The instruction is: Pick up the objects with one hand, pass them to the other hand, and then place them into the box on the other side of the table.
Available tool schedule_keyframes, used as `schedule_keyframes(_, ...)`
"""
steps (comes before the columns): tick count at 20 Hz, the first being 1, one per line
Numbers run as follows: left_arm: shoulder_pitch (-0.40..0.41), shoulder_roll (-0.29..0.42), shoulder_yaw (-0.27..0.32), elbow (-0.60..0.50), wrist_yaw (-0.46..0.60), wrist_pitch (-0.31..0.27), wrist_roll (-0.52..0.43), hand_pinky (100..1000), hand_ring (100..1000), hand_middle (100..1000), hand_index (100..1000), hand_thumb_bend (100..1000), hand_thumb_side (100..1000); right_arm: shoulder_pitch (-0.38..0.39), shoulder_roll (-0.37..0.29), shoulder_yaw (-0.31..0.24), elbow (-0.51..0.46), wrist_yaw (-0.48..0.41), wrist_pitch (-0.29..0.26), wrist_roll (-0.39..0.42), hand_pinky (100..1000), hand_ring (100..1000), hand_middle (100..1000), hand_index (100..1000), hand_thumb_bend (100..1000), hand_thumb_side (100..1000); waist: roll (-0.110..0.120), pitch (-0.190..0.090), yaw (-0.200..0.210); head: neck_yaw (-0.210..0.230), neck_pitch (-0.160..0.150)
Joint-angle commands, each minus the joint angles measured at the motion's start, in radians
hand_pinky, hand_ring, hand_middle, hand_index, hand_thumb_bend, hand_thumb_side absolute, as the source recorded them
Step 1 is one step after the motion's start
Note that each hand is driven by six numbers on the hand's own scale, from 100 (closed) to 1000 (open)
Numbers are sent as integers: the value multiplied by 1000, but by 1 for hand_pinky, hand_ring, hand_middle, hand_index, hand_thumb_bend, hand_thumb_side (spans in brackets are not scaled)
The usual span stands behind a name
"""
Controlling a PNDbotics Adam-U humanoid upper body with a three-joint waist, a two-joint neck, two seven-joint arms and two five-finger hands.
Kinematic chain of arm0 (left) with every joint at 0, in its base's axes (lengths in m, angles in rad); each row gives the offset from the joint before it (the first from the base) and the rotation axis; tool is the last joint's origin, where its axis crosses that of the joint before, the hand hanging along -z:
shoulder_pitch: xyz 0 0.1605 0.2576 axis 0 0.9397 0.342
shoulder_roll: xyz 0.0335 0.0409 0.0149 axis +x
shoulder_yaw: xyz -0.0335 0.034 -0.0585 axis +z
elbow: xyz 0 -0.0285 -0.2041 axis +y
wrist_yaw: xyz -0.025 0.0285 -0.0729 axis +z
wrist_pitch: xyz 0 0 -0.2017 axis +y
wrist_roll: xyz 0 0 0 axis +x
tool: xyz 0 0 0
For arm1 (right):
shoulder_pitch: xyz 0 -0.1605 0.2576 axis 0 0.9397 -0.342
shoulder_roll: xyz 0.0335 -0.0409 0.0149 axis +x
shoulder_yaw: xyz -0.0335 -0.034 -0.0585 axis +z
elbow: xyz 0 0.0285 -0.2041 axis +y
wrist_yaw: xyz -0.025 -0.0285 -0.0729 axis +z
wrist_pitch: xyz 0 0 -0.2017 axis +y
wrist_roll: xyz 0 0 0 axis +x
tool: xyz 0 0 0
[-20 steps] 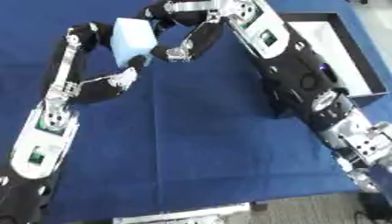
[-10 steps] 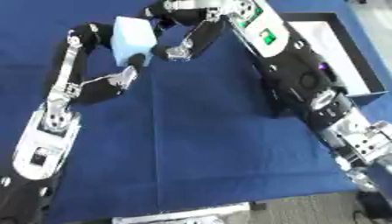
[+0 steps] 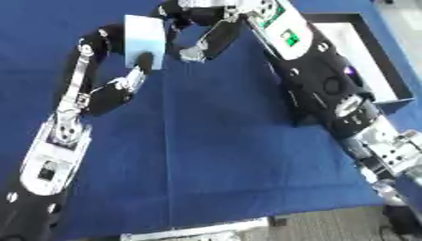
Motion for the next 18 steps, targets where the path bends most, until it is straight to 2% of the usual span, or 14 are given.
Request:
schedule_keyframes(1, -15, -4, 3, -8, -26, -9, 10, 802, 565, 569, 820, 471, 452, -9, -20, -14, -7, -3, 0, 3, 726, 1000, 614, 818, 100, 204, -3, -11, -3, -4, -1)
schedule_keyframes(4, -13, -7, 6, -5, -35, -16, 25, 785, 548, 536, 801, 423, 406, -8, -19, -13, -5, 0, 1, 3, 723, 1000, 613, 817, 100, 203, -4, -11, -3, -4, -1)
schedule_keyframes(6, -12, -7, 8, -4, -33, -19, 40, 752, 517, 496, 753, 344, 346, -8, -17, -14, -4, 1, 3, 3, 724, 1000, 613, 817, 100, 204, -5, -11, -2, -2, -1)
schedule_keyframes(8, -12, -9, 9, -1, -25, -18, 59, 707, 469, 436, 684, 286, 329, -8, -16, -12, -3, 2, 6, 3, 724, 1000, 613, 817, 100, 206, -6, -10, -2, -2, -1)
schedule_keyframes(9, -12, -10, 8, 0, -21, -17, 67, 678, 434, 391, 633, 217, 314, -7, -14, -10, -3, 3, 7, 3, 724, 1000, 612, 816, 100, 228, -6, -10, -3, -1, -1)
schedule_keyframes(13, -14, -12, 3, 6, -16, -10, 90, 644, 396, 337, 566, 100, 308, -7, -11, -6, -2, 6, 13, 3, 724, 1000, 611, 816, 100, 246, -9, -8, -6, 5, -1)
schedule_keyframes(18, -13, -12, 3, 14, -10, -10, 100, 631, 379, 304, 522, 100, 320, -7, -11, -5, -3, 2, 15, 3, 729, 1000, 619, 825, 100, 258, -9, -8, -5, 3, -1)
